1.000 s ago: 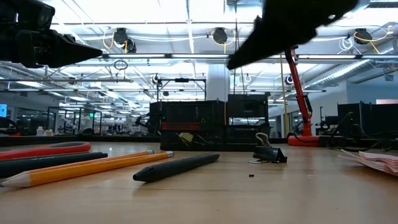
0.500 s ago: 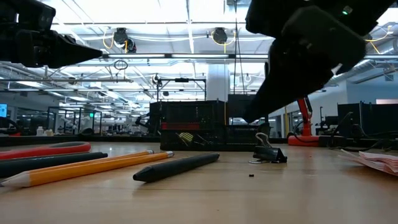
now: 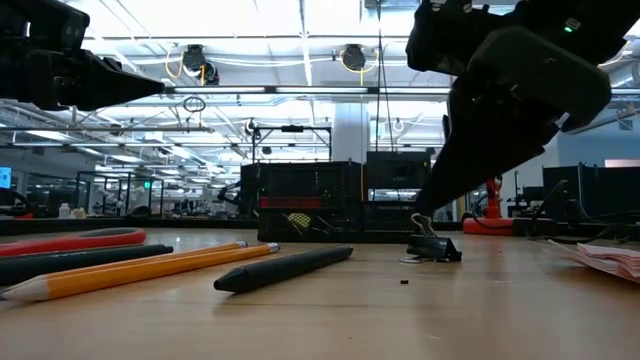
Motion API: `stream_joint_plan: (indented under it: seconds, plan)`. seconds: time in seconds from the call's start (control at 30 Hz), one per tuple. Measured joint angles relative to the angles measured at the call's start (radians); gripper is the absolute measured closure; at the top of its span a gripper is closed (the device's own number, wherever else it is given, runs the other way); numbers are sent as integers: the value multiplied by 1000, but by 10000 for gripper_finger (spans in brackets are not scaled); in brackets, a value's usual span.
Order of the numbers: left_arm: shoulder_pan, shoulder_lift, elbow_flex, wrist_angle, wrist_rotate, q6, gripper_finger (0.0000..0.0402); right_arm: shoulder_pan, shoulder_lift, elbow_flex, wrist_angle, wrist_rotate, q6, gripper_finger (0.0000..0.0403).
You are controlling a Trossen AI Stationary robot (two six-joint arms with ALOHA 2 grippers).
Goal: Pick and place office supplies into organizer
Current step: Put the binder clip into the desk organizer
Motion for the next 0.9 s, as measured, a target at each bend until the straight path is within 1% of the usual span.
stream_joint_plan:
  seconds: [0.13,0.4,0.6,0.7,0.9]
  plan:
    - [0,0,0,0,0,0,366,0,0,-18,7,-40,7,234]
    - [0,0,0,0,0,2,366,-6,0,-70,109,-40,7,234]
    - [0,0,0,0,0,2,366,-22,0,-81,114,-42,5,237]
    - [0,0,0,0,0,2,366,-27,0,-81,115,-43,-6,251]
    - [0,0,0,0,0,2,366,-29,0,-81,138,-43,-46,306]
